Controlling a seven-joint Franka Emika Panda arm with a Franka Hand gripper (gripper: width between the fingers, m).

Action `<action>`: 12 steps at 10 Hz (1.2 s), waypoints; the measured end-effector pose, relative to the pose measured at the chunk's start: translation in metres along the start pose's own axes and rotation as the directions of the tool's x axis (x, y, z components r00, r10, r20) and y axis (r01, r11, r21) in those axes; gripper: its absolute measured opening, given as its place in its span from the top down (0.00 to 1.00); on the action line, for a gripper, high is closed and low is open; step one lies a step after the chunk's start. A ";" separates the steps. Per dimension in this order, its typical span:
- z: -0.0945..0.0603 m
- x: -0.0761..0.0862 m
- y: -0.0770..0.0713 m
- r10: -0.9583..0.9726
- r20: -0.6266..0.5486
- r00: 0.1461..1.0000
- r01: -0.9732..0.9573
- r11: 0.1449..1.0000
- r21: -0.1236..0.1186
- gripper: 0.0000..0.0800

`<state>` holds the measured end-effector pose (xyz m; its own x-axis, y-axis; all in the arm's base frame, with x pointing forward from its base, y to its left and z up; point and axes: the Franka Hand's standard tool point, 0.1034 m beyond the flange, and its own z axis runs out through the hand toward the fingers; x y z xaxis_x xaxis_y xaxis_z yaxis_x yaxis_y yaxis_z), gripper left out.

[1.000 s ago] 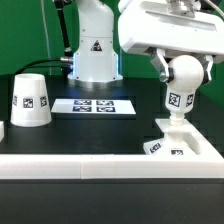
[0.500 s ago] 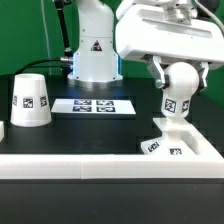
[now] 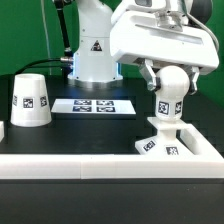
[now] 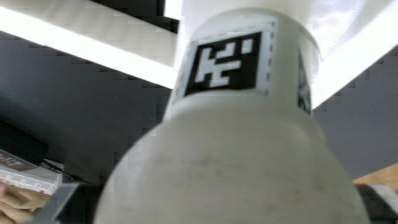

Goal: Assemble lamp

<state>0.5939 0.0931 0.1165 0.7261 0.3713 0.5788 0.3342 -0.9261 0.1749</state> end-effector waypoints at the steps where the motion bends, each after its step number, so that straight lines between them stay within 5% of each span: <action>1: 0.001 0.001 0.000 0.003 0.020 1.000 -0.003 1.000 0.010 0.28; 4: 0.002 -0.003 -0.001 0.002 0.035 0.999 -0.003 1.000 0.017 0.14; 7: -0.007 0.001 -0.003 0.005 0.070 0.998 -0.008 0.999 0.041 0.13; 12: -0.029 0.013 0.004 0.003 0.062 0.998 -0.006 0.999 0.042 0.13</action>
Offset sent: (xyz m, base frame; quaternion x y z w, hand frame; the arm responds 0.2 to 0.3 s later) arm 0.0000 0.0000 0.0000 0.0000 0.0000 0.0000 1.0000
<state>0.5871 0.0919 0.1479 0.7631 0.3720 0.5285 0.3550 -0.9246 0.1381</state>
